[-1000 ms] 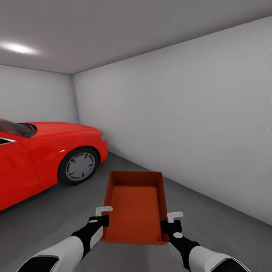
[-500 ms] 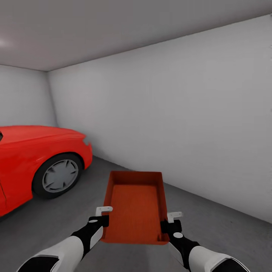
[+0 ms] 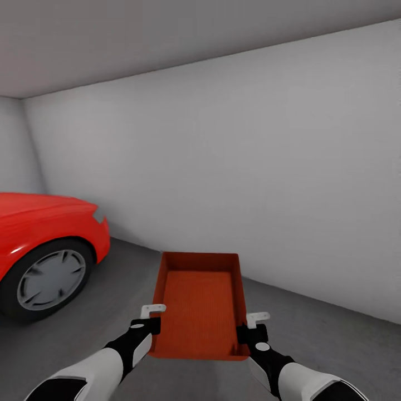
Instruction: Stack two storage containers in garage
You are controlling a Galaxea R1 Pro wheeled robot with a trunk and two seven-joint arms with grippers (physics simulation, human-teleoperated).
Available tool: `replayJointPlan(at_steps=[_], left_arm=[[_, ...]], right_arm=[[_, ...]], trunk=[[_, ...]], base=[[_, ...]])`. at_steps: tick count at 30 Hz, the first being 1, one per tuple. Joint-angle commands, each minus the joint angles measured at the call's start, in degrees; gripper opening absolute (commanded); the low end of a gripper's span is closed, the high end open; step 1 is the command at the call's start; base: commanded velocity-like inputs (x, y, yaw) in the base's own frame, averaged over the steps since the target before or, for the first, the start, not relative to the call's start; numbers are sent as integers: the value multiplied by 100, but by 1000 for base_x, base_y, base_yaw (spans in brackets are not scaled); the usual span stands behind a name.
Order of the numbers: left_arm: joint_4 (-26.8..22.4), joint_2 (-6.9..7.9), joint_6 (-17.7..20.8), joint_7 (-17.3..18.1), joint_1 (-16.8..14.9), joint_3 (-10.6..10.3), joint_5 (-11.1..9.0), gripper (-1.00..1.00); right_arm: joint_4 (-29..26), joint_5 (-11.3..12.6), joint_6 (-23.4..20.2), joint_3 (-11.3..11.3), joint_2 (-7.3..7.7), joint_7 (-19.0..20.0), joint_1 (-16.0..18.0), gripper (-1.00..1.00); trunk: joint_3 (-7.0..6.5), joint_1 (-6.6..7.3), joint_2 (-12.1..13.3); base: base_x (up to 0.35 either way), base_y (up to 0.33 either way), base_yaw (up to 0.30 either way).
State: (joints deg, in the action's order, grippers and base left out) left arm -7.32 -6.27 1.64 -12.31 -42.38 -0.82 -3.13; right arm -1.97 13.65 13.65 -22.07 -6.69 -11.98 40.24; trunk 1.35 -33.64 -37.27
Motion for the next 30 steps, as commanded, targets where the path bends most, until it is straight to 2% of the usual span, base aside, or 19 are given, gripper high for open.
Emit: replayJointPlan(at_steps=[1, 30], left_arm=[[-24, 0, 20, -23, 1, -14, -3, -100], [-43, 3, 18, -20, 1, -14, -3, -100]], right_arm=[[2, 31, 6, 423, -6, 4, 10, -100], [3, 31, 22, 423, -5, 10, 10, -100]], trunk=[[11, -5, -9], [11, -5, -9]], base=[[321, 177, -279], [321, 162, -275]])
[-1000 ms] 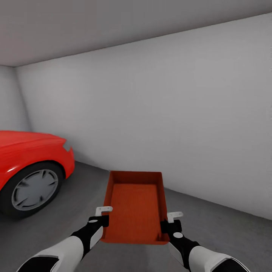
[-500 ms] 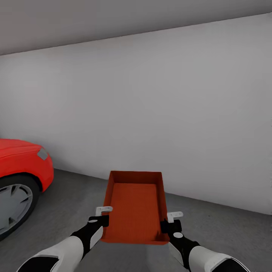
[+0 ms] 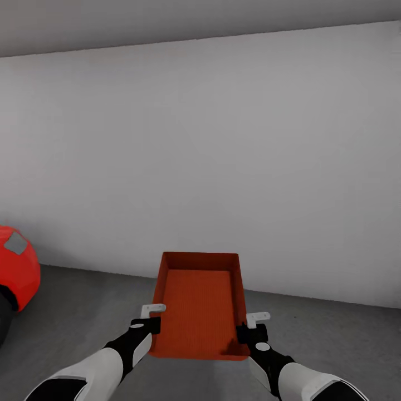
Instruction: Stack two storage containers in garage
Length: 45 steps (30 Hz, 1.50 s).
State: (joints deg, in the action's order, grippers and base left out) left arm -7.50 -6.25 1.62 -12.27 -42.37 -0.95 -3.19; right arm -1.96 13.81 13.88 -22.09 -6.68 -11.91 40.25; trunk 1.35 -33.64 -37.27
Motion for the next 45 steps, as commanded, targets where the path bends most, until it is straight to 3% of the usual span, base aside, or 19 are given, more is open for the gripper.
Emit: replayJointPlan(at_steps=[1, 24, 45], left_arm=[[-27, 1, 21, -25, 1, -2, 2, -100], [-40, 1, 14, -29, 1, -3, 2, -100], [-57, 1, 13, -31, 1, -2, 3, -100]], right_arm=[[0, 16, 0, 425, -3, 4, 9, -100], [2, 17, -8, 425, -2, 5, 9, -100], [2, 17, -8, 429, 0, 2, 9, -100]], trunk=[[11, -5, -9], [11, -5, -9], [11, -5, -9]], base=[[321, 134, -259], [318, 118, -26], [27, 9, -180]])
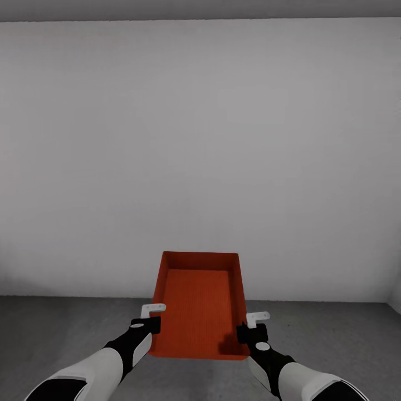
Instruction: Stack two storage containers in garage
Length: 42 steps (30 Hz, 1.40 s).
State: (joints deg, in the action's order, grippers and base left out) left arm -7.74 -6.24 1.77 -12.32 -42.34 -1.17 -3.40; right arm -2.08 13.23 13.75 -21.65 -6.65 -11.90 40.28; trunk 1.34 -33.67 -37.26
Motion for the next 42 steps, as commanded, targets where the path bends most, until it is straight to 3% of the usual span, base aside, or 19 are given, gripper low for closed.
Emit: replayJointPlan(at_steps=[1, 19, 42], left_arm=[[-31, 0, -2, -26, -3, 20, 24, -100], [-28, 0, -2, -26, -3, 19, 24, -100], [-34, -7, -2, -43, -3, 19, 24, -100]], right_arm=[[13, 74, 5, 383, -3, 2, 7, -100], [14, 74, 0, 382, -3, 0, 7, -100], [14, 74, -21, 382, -3, 3, 7, -100]], trunk=[[11, -2, -10], [15, -2, -10], [217, -2, -10]], base=[[0, 0, -20], [0, 0, -2], [3, 0, 0]])
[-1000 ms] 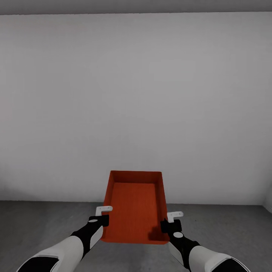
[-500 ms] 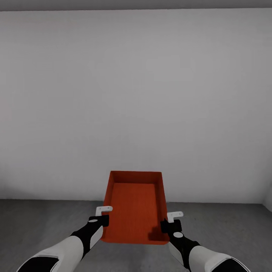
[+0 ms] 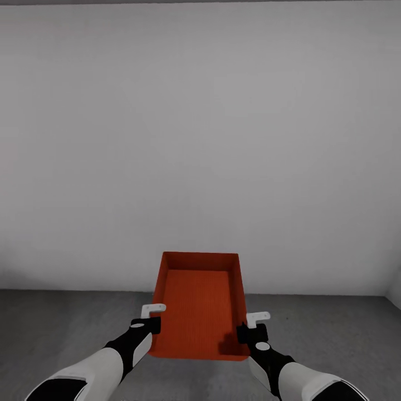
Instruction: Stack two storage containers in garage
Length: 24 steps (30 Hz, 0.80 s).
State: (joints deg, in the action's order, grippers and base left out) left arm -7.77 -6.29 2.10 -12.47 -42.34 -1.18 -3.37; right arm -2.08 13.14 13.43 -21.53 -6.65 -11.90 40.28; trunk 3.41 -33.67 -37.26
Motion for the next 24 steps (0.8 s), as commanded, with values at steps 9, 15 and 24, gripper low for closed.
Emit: replayJointPlan(at_steps=[9, 15, 24], left_arm=[[-31, -1, -36, -24, -2, 19, 21, -100], [-31, 1, -35, -25, -2, 21, 21, -100], [-31, 0, -35, -27, -2, 20, 21, -100]], right_arm=[[15, 84, 11, 369, -3, 3, 7, -100], [15, 84, 11, 369, -3, 3, 7, -100], [14, 84, 11, 370, -3, 3, 7, -100]], trunk=[[93, -2, -10], [148, -2, -10], [231, -2, -10]], base=[[175, 0, 0], [217, 0, 0], [206, 0, 0]])
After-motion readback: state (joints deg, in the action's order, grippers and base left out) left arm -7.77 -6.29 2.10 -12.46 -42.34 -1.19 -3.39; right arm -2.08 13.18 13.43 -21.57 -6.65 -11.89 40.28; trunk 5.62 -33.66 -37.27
